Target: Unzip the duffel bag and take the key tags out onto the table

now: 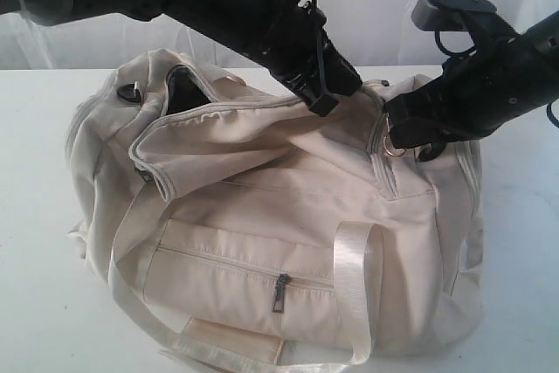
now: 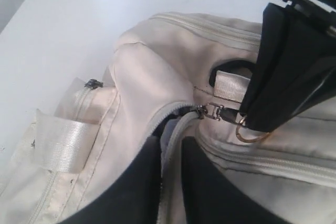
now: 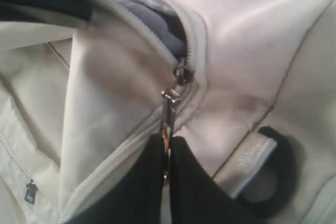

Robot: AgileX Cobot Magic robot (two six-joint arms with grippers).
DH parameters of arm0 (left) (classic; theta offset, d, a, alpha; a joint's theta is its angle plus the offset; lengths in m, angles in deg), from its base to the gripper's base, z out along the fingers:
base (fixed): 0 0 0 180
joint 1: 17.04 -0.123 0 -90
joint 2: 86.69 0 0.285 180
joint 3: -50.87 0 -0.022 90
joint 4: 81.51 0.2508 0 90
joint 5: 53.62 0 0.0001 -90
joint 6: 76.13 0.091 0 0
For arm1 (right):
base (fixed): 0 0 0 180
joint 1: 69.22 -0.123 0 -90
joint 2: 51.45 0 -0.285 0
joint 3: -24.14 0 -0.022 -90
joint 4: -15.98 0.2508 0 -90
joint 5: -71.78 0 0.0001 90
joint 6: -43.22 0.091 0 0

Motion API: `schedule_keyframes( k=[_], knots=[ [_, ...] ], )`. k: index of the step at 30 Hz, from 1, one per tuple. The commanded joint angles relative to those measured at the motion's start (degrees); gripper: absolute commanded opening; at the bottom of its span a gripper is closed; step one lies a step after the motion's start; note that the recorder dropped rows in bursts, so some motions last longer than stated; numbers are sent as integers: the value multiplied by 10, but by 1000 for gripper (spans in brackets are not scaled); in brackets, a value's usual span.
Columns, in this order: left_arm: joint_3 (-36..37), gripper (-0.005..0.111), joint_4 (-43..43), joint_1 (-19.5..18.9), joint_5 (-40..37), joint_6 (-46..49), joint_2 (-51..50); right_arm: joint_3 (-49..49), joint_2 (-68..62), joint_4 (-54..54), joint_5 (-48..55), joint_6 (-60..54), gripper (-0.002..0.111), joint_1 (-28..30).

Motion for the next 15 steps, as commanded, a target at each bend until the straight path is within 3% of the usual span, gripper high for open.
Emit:
schedule_keyframes(
  k=[1, 5, 7, 15],
  knots=[
    [-1, 24, -18, 1, 9, 15, -14, 2, 7, 0, 9, 0, 0, 2],
    [-1, 51, -18, 1, 9, 25, -17, 2, 7, 0, 10, 0, 0, 2],
    [-1, 58, -20, 1, 10, 39, -17, 2, 7, 0, 10, 0, 0, 2],
    [-1, 50, -48, 2, 12, 61, -26, 2, 7, 2, 10, 0, 0, 2]
  ],
)
